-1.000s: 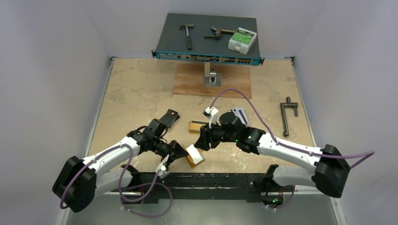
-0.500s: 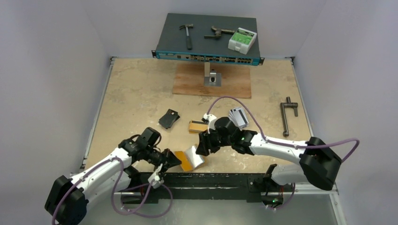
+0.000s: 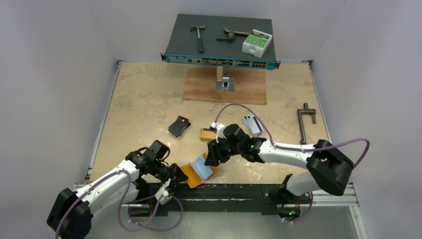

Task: Put the credit cards into the card holder
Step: Open the card holder at the center of the board.

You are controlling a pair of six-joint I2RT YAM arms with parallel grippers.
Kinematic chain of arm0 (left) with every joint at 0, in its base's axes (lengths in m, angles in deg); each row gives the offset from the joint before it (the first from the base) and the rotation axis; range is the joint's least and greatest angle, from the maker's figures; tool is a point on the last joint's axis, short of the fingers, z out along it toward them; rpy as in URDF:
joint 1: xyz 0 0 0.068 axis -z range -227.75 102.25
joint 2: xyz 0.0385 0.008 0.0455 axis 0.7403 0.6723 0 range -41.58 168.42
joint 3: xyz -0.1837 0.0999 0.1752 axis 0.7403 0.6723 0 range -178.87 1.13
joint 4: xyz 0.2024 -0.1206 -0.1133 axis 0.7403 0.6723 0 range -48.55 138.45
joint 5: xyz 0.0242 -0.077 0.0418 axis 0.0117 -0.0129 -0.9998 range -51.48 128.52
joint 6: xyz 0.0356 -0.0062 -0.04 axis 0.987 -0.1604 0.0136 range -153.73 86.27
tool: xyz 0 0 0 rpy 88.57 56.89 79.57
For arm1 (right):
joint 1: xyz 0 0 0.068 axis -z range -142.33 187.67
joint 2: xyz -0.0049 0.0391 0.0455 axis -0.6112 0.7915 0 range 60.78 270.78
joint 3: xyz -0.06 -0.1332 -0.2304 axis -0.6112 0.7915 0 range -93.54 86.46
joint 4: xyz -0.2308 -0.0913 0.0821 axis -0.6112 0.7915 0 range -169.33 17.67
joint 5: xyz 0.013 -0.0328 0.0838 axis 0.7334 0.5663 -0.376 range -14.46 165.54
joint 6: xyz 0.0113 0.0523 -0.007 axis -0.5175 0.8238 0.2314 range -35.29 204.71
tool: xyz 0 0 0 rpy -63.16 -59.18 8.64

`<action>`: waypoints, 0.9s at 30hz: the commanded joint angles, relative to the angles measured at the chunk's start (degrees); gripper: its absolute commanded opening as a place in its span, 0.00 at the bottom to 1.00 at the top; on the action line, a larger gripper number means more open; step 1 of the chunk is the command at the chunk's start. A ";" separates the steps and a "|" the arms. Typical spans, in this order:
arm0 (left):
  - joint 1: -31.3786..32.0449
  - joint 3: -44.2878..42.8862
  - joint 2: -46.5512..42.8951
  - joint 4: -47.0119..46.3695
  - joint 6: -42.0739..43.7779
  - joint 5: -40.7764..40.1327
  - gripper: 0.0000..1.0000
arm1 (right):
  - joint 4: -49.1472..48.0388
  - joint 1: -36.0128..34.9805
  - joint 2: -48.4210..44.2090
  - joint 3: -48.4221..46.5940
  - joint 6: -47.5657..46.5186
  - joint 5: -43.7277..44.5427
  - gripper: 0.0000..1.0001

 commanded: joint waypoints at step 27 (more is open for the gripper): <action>0.15 -2.14 -5.95 7.95 26.01 -4.93 0.40 | 9.36 -7.23 4.87 -6.45 -5.45 17.04 0.04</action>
